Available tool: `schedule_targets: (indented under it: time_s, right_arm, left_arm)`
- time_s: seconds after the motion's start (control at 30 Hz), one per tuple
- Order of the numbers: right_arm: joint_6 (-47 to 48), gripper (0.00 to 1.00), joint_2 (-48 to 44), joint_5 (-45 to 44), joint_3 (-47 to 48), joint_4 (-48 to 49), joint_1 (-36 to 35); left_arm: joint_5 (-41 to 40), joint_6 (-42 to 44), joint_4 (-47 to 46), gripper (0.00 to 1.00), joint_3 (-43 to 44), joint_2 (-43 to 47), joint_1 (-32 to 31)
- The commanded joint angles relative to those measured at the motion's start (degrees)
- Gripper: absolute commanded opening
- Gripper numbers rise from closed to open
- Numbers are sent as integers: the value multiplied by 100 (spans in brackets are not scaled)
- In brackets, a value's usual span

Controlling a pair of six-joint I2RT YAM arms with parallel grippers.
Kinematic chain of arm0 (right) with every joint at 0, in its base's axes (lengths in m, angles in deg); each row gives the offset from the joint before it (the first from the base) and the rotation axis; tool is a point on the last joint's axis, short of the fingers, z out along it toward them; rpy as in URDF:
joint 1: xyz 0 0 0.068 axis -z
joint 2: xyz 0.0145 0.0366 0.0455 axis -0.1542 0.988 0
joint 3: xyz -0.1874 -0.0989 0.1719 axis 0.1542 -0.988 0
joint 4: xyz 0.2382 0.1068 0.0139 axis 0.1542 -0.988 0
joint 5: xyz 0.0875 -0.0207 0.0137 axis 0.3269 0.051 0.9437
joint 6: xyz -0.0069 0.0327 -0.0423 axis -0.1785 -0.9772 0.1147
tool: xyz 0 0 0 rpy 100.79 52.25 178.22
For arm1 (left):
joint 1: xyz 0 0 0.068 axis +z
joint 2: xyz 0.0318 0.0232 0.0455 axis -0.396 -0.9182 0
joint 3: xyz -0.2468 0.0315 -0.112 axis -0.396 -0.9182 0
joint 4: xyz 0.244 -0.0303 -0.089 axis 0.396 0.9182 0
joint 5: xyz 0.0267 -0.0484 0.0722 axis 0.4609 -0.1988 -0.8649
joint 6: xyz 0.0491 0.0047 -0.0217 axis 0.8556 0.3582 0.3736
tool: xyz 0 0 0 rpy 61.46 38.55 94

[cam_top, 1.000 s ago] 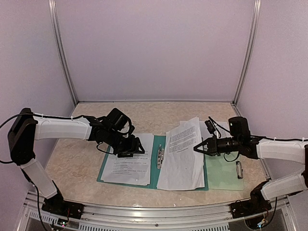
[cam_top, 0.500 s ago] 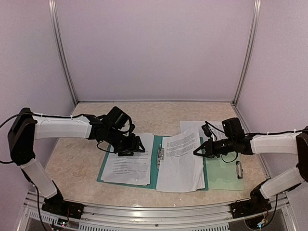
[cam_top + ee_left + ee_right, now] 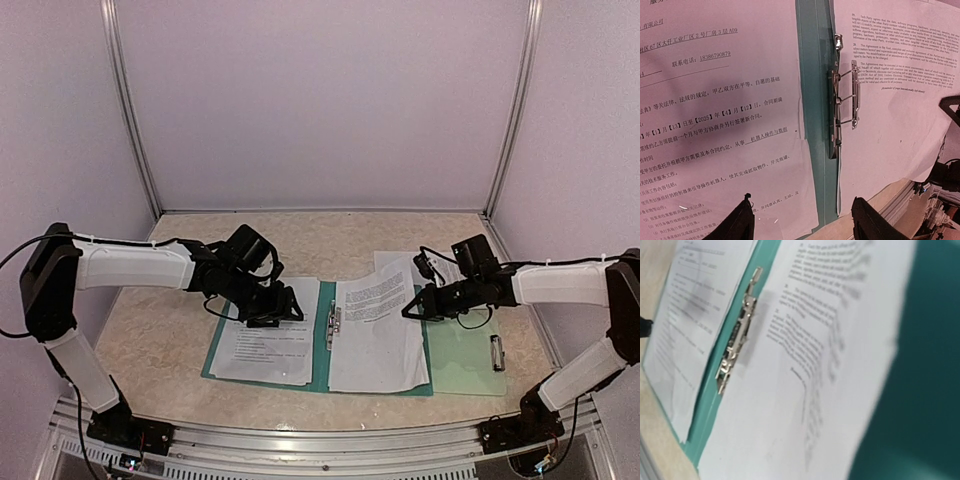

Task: Put the files into the folder
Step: Place the file in the spring clip on the folder.

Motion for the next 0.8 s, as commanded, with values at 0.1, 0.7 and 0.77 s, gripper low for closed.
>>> schedule_targets:
  time_s: [0.1, 0.7, 0.77]
  right_arm:
    - [312, 0, 130, -194, 201, -296, 48]
    - [54, 0, 211, -410, -88, 103, 52]
    - [-19, 0, 177, -476, -142, 148, 51]
  left_arm:
    - [-94, 94, 109, 64, 131, -90, -47]
    - [-81, 101, 126, 64, 196, -156, -55]
    - [-88, 99, 135, 64, 201, -162, -55]
